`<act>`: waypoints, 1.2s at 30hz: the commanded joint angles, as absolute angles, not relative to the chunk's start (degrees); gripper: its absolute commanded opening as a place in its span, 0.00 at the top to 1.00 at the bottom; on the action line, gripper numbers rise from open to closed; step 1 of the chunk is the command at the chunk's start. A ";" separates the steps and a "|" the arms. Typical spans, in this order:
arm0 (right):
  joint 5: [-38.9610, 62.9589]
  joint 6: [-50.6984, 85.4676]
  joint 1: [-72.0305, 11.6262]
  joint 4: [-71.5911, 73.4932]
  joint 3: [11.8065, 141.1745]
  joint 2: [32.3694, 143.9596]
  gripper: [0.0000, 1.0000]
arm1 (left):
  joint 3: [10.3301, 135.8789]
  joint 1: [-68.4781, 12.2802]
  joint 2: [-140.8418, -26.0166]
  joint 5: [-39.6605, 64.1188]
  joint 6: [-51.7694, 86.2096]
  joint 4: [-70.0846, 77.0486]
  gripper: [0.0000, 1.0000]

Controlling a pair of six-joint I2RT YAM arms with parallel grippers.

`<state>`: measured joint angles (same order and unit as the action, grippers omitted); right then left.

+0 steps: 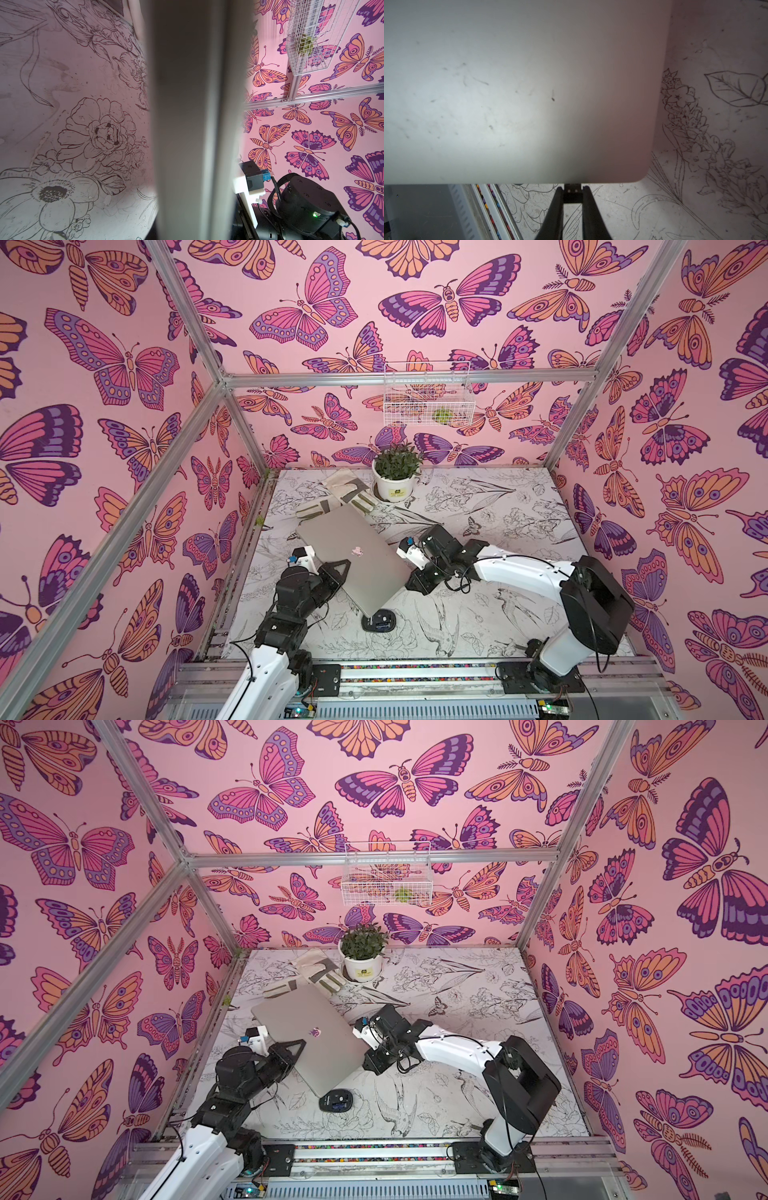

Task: Insert the wireless mouse receiver into the laptop
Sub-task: Insert the USB plug into the USB port.

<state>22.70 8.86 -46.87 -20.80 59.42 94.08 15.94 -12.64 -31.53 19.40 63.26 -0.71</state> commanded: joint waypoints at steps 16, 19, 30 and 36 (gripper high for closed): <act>21.68 15.77 -44.96 -5.90 59.18 95.34 1.00 | 17.35 -17.04 -32.39 23.20 60.80 2.89 1.00; 21.39 18.32 -44.85 -4.40 58.63 95.18 1.00 | 16.92 -17.47 -31.69 21.14 61.51 2.90 1.00; 20.22 25.17 -44.75 1.34 56.43 95.12 1.00 | 17.65 -19.14 -33.46 19.40 62.14 3.84 1.00; 20.83 25.92 -44.74 5.50 55.81 94.77 1.00 | 17.48 -20.45 -34.28 19.17 62.40 4.22 1.00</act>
<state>22.33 23.79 -45.67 -7.90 54.26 95.81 16.16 -18.06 -34.65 9.98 63.51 1.28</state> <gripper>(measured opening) 0.153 0.161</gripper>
